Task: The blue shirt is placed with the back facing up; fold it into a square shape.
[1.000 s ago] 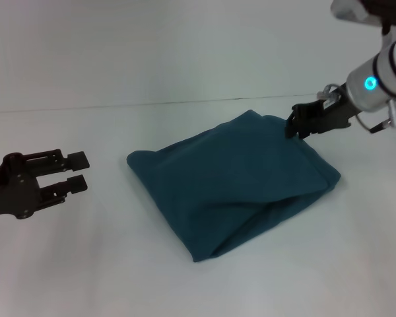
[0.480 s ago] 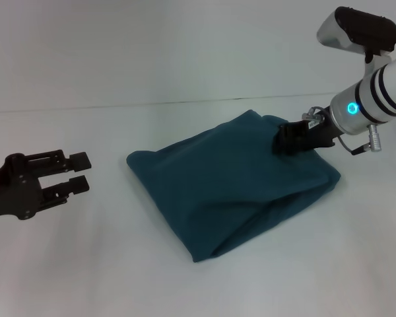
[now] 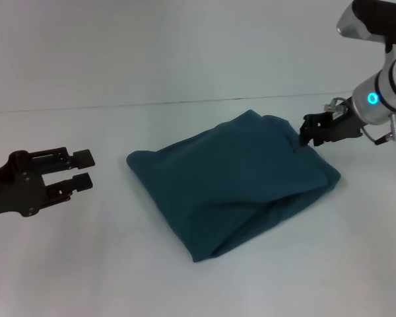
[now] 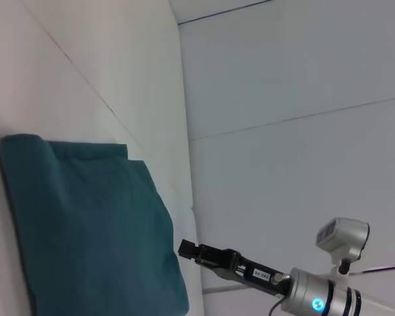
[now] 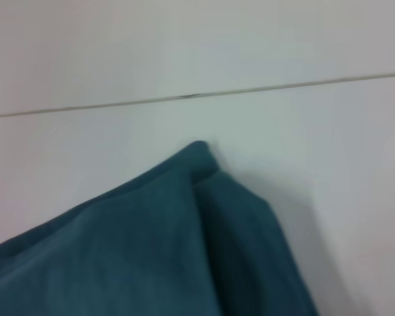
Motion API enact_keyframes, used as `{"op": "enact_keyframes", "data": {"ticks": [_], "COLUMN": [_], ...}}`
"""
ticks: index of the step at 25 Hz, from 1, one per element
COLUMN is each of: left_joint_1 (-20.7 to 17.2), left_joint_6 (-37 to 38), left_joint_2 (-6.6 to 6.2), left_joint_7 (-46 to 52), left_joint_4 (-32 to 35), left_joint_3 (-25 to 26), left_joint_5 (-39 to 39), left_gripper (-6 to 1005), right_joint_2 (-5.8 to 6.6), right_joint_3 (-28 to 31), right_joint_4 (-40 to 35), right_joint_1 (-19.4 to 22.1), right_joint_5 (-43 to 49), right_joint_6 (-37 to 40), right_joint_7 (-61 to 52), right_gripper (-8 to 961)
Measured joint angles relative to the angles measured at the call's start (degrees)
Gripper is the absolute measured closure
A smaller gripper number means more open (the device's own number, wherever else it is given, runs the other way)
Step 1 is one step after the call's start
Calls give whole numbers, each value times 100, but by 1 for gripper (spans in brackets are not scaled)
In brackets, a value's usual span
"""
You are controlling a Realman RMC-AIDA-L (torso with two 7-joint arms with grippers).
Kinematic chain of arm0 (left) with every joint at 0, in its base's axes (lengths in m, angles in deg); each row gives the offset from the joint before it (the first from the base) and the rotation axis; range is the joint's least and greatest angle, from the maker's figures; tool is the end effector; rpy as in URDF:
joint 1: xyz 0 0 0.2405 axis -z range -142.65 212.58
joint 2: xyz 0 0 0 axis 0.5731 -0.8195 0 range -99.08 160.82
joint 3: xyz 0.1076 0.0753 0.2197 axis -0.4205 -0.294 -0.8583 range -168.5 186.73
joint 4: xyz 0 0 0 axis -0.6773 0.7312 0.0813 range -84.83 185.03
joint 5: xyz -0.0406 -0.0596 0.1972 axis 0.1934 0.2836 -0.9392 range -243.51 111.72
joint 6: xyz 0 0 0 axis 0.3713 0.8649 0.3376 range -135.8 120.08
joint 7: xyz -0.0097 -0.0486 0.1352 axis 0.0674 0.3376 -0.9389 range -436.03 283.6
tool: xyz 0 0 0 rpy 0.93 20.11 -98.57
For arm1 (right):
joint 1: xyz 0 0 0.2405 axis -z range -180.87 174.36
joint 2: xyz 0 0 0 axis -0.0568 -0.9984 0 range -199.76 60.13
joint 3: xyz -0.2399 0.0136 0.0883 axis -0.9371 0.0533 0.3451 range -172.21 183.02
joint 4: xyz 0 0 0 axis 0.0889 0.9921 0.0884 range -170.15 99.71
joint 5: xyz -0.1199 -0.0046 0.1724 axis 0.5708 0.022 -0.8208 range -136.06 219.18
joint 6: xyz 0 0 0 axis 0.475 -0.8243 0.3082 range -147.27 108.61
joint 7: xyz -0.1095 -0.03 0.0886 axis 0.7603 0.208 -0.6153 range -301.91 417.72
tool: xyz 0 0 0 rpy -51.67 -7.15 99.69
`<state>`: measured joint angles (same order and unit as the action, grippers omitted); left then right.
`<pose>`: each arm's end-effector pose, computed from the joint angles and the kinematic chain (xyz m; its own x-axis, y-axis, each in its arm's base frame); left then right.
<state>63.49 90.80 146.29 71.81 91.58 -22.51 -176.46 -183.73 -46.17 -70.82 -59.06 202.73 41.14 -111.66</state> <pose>-0.2670 0.3263 0.0598 -0.1400 0.9054 0.4007 0.8593 -0.0900 0.5035 0.2224 0.4656 0.0253 0.2728 -0.8956 -0.3513 -0.8495 -0.0528 -0.5250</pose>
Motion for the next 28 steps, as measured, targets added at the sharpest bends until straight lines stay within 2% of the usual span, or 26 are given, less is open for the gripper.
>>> {"op": "enact_keyframes", "data": {"ticks": [5,10,15,21,28], "left_joint_1": [3,1,-1,6,-11], "left_joint_6": [-8,-15,-14,-14,-14], "left_joint_2": [6,15,16,16,16], "left_joint_7": [-1,1,2,5,5], "left_joint_4": [0,0,0,1,1], "left_joint_3": [8,8,8,8,7], "left_joint_5": [1,3,5,65,72], "left_gripper": [474,474,473,472,471], "right_joint_2": [78,72,110,51,66], "right_joint_3": [76,179,177,73,70], "right_joint_4": [-75,-520,-345,136,-58], "right_joint_1": [21,222,263,195,241], "right_joint_5": [117,-911,-1676,-1389,-545], "right_joint_6": [130,603,856,474,191], "right_joint_7": [-120,226,532,563,219], "right_gripper": [690,691,691,690,686]}}
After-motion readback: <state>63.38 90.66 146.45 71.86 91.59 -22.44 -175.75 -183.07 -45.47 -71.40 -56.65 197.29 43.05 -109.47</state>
